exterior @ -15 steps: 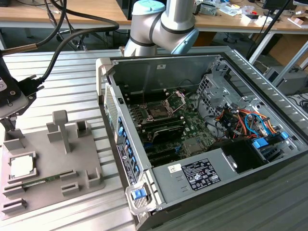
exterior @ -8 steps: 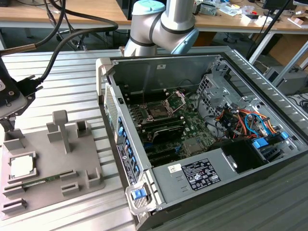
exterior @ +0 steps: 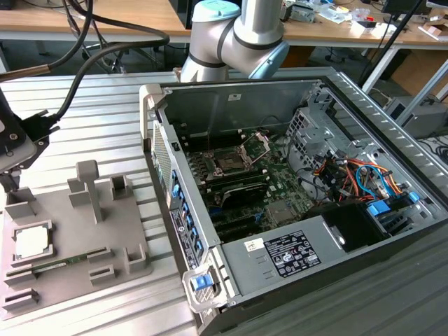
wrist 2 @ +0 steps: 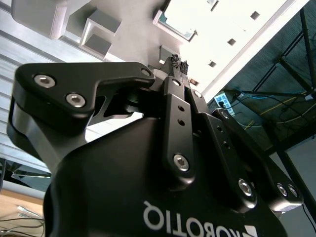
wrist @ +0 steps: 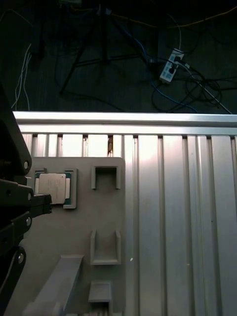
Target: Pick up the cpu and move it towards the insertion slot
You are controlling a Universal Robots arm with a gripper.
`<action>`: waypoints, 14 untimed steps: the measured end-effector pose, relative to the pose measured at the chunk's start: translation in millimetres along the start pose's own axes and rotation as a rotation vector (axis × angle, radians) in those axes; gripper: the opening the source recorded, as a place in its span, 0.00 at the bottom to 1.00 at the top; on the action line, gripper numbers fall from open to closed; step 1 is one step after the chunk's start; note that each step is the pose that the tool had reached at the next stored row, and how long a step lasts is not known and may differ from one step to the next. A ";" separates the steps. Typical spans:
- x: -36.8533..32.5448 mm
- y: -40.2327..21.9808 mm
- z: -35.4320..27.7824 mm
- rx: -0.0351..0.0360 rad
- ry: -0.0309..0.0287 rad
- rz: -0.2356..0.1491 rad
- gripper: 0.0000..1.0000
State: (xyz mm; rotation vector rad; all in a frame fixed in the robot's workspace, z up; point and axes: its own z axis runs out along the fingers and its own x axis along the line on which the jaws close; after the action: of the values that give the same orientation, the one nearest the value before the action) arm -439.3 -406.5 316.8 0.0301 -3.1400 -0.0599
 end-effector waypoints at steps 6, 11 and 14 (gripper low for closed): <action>0.9 0.0 0.3 0.0000 0.0000 0.000 0.11; 1.9 0.0 0.5 0.0000 0.0001 0.000 0.11; 2.8 0.0 0.7 0.0000 0.0001 0.000 0.11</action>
State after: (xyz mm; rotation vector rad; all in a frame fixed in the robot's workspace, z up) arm -442.1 -406.5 316.1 0.0299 -3.1399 -0.0599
